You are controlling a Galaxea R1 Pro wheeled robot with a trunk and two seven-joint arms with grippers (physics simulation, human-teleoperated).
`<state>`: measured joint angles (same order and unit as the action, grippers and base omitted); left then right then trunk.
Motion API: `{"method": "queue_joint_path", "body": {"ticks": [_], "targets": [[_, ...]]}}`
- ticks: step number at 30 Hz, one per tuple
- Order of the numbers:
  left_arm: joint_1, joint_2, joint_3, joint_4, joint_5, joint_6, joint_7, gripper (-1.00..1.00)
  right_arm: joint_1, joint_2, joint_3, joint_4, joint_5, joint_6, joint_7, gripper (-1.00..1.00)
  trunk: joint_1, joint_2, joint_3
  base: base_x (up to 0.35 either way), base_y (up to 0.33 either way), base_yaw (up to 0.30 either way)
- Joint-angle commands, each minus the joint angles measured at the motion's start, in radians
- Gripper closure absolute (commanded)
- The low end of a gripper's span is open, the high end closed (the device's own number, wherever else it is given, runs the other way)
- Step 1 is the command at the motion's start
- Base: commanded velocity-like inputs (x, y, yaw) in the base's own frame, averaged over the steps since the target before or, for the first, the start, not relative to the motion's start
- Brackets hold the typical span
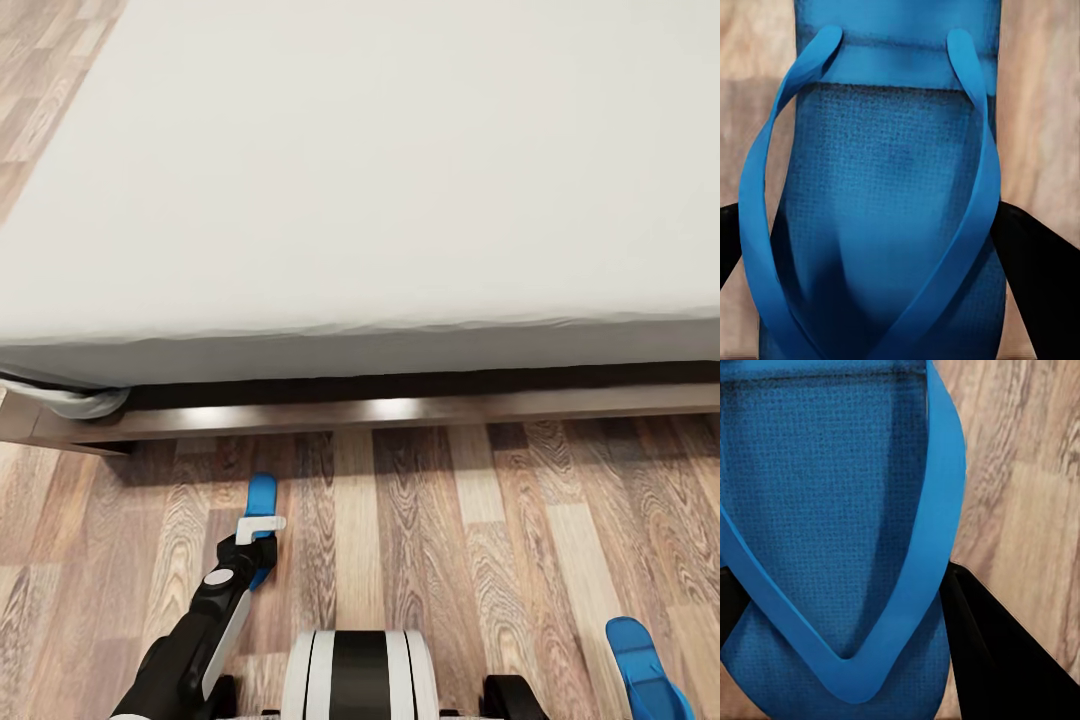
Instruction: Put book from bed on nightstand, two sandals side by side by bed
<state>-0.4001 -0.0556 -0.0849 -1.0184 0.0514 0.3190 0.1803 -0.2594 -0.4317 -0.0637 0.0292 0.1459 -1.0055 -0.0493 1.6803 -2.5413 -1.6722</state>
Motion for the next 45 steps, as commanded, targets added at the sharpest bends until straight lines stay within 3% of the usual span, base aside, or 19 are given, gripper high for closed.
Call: {"method": "queue_joint_path", "body": {"ticks": [1, 4, 9, 10, 32, 45], "targets": [[0.0, 0.0, -0.003, -0.002, 0.004, 0.005, 0.007, 1.0, -0.001, 0.0, -0.007, 0.003, 0.009, -0.004, -0.005, 1.0, 0.0, 0.0, -0.004, 0.0, 0.0, 0.0], [0.0, 0.0, -0.003, -0.001, 0.004, 0.005, 0.007, 1.0, -0.001, -0.001, -0.007, 0.003, 0.009, -0.004, -0.005, 1.0, 0.002, -0.001, -0.016, 0.0, 0.0, 0.0], [0.0, 0.0, -0.003, -0.002, 0.004, 0.005, 0.007, 1.0, -0.001, 0.0, -0.007, 0.003, 0.009, -0.004, -0.005, 1.0, 0.002, -0.001, -0.016, 0.0, 0.0, 0.0], [0.0, 0.0, -0.003, -0.002, 0.004, 0.004, 0.007, -1.0, -0.001, 0.0, -0.007, 0.003, 0.009, -0.004, -0.005, 1.0, 0.002, -0.001, -0.016, 0.0, 0.0, 0.0], [0.0, 0.0, -0.003, -0.007, 0.004, 0.004, 0.003, -1.0, -0.001, 0.0, -0.007, 0.003, 0.009, -0.004, -0.004, 1.0, 0.002, -0.001, -0.016, 0.0, 0.0, 0.0], [0.0, 0.0, -0.003, -0.011, 0.004, 0.008, 0.001, -1.0, -0.001, 0.0, -0.007, 0.003, 0.009, -0.004, -0.004, 1.0, -0.004, 0.002, 0.034, 0.0, 0.0, 0.0]]}}
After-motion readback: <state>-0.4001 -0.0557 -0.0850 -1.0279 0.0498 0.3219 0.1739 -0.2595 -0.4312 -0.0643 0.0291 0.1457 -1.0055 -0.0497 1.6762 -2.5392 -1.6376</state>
